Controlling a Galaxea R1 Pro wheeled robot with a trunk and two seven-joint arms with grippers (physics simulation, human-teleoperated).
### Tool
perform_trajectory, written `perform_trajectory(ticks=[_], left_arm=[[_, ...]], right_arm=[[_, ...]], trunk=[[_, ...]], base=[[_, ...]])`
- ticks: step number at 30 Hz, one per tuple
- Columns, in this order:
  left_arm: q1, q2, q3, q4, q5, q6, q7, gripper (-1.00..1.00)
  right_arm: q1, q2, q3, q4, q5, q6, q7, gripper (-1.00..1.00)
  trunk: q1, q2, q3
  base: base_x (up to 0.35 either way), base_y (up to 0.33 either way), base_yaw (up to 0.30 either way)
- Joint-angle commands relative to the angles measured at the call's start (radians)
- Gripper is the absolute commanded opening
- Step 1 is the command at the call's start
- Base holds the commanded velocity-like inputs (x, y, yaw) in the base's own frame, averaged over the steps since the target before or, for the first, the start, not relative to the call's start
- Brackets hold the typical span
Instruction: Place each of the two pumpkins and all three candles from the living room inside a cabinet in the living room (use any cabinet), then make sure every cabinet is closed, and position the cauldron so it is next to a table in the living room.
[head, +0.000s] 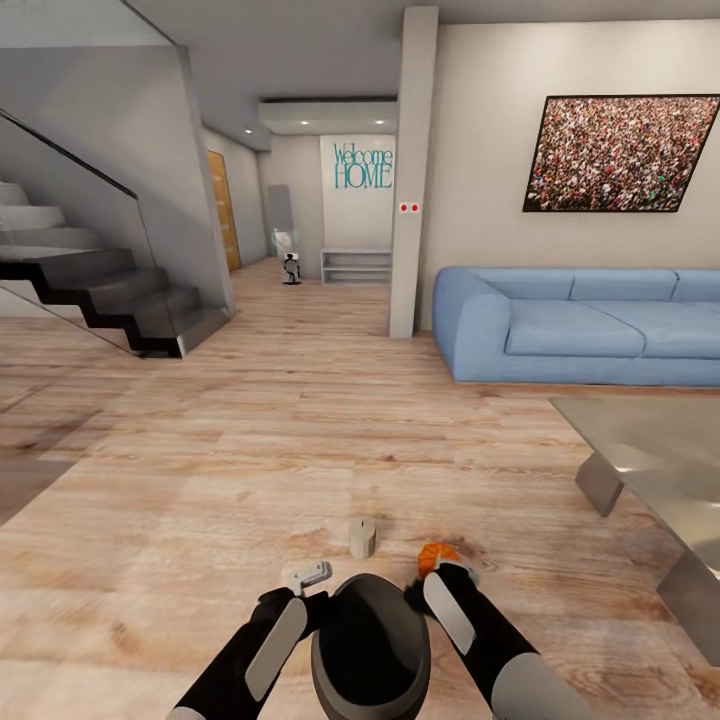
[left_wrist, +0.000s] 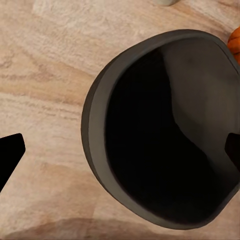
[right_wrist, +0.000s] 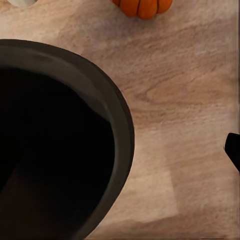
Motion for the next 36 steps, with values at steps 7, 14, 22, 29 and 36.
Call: perform_trajectory(ticks=[7, 14, 22, 29, 36], left_arm=[[0.000, 0.000, -0.024, -0.002, -0.001, -0.001, 0.001, 1.00], [0.000, 0.001, -0.074, -0.001, -0.001, -0.005, 0.001, 1.00], [0.000, 0.002, -0.078, 0.000, -0.001, -0.006, 0.001, 1.00], [0.000, 0.003, -0.077, 0.000, -0.001, -0.007, 0.000, 1.00], [0.000, 0.003, -0.077, 0.001, -0.001, -0.007, 0.000, 1.00]], right_arm=[[-0.009, 0.000, 0.020, 0.034, 0.026, -0.004, 0.000, 1.00], [-0.010, 0.001, 0.026, 0.035, 0.044, -0.004, 0.005, 1.00], [-0.010, 0.000, 0.028, 0.035, 0.045, -0.005, 0.066, 1.00], [-0.010, 0.000, 0.060, 0.035, 0.047, -0.024, 0.113, 1.00], [-0.010, 0.000, 0.072, 0.035, 0.047, -0.041, 0.116, 1.00]], trunk=[[0.000, 0.000, 0.000], [0.019, -0.035, -0.016], [0.050, -0.091, -0.041], [0.077, -0.140, -0.063], [0.087, -0.155, -0.088]], base=[[0.000, 0.000, 0.000], [0.000, 0.000, 0.000], [0.000, 0.000, 0.000], [0.000, 0.000, 0.000], [0.000, 0.000, 0.000]])
